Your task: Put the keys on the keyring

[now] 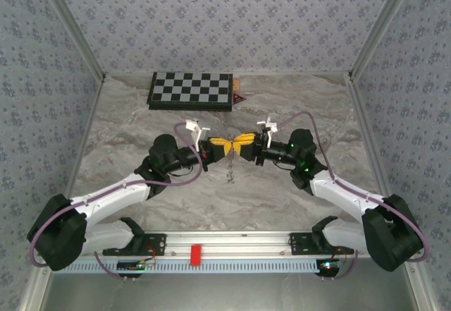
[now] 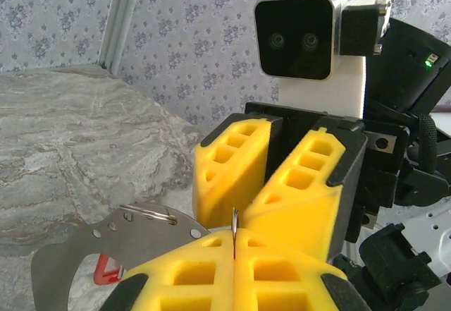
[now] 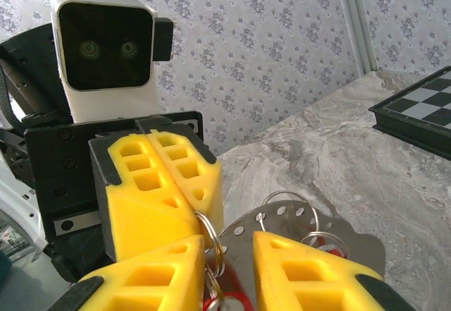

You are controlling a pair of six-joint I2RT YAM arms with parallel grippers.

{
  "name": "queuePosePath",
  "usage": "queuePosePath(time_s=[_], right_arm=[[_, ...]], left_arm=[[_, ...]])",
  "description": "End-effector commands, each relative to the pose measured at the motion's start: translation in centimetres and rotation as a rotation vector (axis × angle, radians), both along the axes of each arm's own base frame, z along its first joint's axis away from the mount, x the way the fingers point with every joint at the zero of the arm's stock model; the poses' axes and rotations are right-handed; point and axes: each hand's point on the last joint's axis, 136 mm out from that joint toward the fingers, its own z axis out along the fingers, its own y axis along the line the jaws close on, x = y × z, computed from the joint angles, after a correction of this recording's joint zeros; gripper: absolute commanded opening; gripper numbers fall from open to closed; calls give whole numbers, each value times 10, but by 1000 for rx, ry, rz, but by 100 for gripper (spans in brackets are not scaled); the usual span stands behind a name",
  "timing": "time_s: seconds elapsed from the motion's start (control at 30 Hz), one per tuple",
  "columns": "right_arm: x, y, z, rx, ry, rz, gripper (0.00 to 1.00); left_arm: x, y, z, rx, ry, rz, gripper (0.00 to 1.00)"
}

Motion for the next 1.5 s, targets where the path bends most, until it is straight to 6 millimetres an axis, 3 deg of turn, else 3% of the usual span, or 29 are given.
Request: queuePosePath(time_s=[0.0,0.43,0.63,0.77,0.83,1.03,1.47], right_arm=[[7,-2,16,28,-32,-20,20],[-6,7,14,56,11,108,15],[-7,9,12,59,22,130,0],[-7,8,10,39,26,124,0],[-6,8,6,9,29,114,0],[-7,10,-7,-121,5,94,0],[-20,25,-35,-480,-78,177,0]], left_arm=[[-11,-1,36,-78,-80,-39,0],[-8,-1,36,-78,-81,-27,0],[-8,0,36,-74,-84,-21,0],[-7,1,32,-55,-83,-13,0],[-5,1,26,-20,-74,-8,0],[-3,14,12,56,-68,-3,17],[-13,30,-22,226,-74,-38,20]])
